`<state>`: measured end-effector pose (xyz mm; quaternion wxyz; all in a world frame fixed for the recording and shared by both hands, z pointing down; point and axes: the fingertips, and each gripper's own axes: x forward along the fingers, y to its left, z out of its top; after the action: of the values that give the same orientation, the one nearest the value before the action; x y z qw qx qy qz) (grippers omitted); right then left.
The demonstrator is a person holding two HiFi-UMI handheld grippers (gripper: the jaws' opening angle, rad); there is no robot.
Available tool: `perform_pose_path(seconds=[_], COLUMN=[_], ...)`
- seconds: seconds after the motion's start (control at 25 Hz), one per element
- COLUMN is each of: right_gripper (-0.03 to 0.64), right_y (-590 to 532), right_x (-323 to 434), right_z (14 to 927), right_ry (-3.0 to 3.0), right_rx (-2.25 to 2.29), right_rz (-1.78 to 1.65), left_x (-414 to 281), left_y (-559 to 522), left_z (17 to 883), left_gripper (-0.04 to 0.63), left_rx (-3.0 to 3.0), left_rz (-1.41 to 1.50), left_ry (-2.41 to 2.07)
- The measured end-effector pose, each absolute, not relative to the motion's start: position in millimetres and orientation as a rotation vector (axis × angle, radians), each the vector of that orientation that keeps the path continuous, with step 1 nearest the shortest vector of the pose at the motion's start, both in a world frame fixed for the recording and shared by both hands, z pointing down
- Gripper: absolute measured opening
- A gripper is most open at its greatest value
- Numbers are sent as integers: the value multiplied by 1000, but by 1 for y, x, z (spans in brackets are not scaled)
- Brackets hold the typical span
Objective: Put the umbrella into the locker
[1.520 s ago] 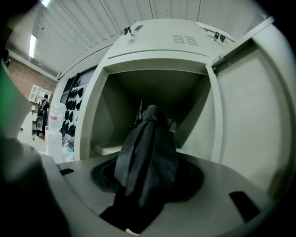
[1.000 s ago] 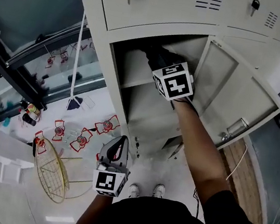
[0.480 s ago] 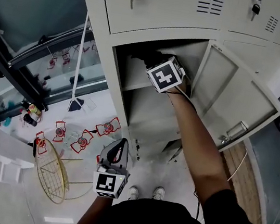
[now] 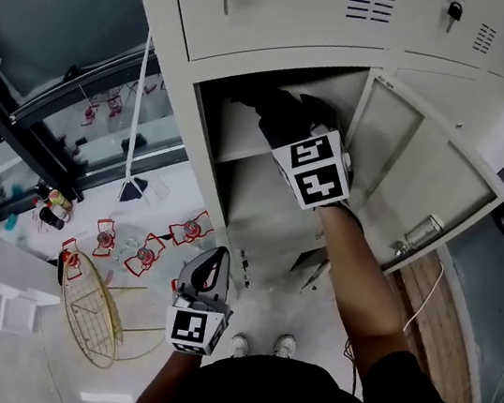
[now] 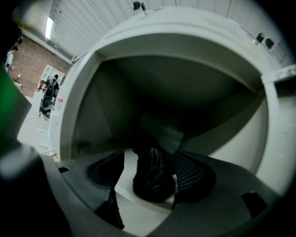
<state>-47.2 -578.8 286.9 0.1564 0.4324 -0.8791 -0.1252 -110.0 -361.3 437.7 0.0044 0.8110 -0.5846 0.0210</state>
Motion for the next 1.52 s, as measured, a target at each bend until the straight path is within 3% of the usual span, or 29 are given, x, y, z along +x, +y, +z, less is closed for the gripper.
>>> perform_pose_path(seconds=[0.24,0.48,0.92,1.52], right_gripper=[313,267,1,-2], right_y=[-511,-463,-429,-418], right_x=[-28,-16,9,20], right_z=[270,299,338,381], right_ry=[-2641,-2685,-2762,-2726], right_rx=[1288,1270,1378,1419], right_rz=[-466,-434,-307,-180], left_x=[-107,-111,-123,-126], left_y=[-372,-375,-379,-383], left_z=[429,419,401,395], left_gripper=[-3,-3,-3,-3], left_rx=[2567,2575,2591,2584], left_rz=[51,43,30,35], left_ry=[-1833,-1862,-1920,-1937])
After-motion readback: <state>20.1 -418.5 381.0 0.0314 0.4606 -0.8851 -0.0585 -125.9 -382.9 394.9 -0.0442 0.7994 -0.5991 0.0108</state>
